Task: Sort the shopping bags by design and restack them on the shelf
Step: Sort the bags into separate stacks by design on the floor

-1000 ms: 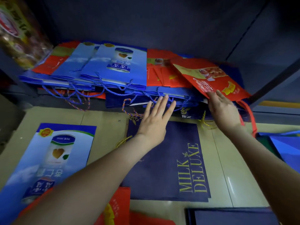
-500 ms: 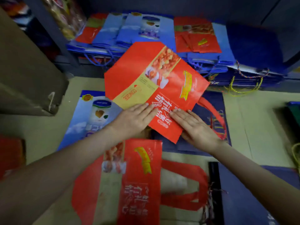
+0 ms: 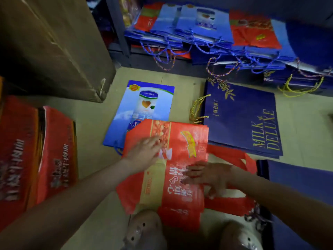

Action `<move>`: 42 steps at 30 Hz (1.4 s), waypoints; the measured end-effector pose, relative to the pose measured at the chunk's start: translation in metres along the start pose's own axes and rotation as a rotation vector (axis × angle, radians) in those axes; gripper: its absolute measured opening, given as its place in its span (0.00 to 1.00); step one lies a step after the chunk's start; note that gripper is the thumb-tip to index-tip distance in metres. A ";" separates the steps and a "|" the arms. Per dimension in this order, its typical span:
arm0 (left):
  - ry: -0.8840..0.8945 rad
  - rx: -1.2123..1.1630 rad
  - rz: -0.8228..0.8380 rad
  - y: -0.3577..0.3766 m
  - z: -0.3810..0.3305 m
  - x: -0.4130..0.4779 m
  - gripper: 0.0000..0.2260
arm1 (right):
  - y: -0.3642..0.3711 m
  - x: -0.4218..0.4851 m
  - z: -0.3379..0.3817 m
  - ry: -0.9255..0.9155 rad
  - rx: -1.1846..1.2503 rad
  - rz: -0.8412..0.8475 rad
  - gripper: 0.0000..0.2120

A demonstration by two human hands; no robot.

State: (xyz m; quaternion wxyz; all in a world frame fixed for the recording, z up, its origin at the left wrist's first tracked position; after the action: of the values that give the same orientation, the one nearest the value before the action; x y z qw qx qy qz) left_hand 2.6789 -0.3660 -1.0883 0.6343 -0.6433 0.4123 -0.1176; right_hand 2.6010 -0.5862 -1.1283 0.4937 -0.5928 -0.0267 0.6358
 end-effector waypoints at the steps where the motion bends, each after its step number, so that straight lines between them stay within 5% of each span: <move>1: -0.093 -0.013 0.033 -0.001 0.009 0.004 0.28 | -0.006 -0.003 -0.003 0.009 0.031 -0.076 0.44; 5: -0.262 0.068 0.116 -0.003 0.032 0.022 0.41 | -0.036 -0.020 -0.038 0.339 0.226 -0.556 0.33; 7: -0.265 0.054 0.127 -0.005 0.036 0.033 0.45 | -0.054 -0.024 -0.056 0.533 0.366 -0.654 0.33; 13: -0.253 -0.055 0.150 -0.012 0.045 0.065 0.48 | -0.087 -0.006 -0.084 0.673 0.558 -0.483 0.38; 17: -0.128 -0.013 0.206 -0.001 0.043 0.065 0.40 | -0.079 0.014 -0.081 0.639 0.512 -0.326 0.27; 25: -0.071 -0.102 0.200 -0.004 0.048 0.059 0.30 | -0.076 0.019 -0.076 0.597 0.714 -0.375 0.24; 32: 0.085 -0.120 0.012 -0.029 0.018 0.049 0.17 | -0.098 0.010 -0.062 0.438 0.652 -0.328 0.19; 35: 0.069 -0.106 -0.294 -0.054 0.017 0.041 0.14 | -0.103 -0.010 -0.061 0.429 0.734 -0.466 0.11; 39: -0.247 -0.272 -0.761 -0.088 0.031 0.032 0.31 | -0.108 -0.057 -0.078 0.479 1.145 -0.846 0.04; 42: -0.493 -0.427 -0.692 -0.084 0.028 0.031 0.45 | -0.109 -0.083 -0.081 0.407 1.512 -1.138 0.05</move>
State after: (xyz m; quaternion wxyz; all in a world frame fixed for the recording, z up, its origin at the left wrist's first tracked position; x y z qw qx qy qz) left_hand 2.7493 -0.3793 -1.0284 0.4904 -0.8676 0.0261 -0.0783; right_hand 2.7135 -0.6294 -1.0245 0.9738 -0.1159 0.1922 0.0361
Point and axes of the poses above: each hand's wrist, its own x-axis towards the middle knuckle, its own y-axis out of the palm, z = x × y, the point moved 4 cm from there along x, towards the middle knuckle, and after that the axes turned 7 degrees about z, right-handed, at the moved point
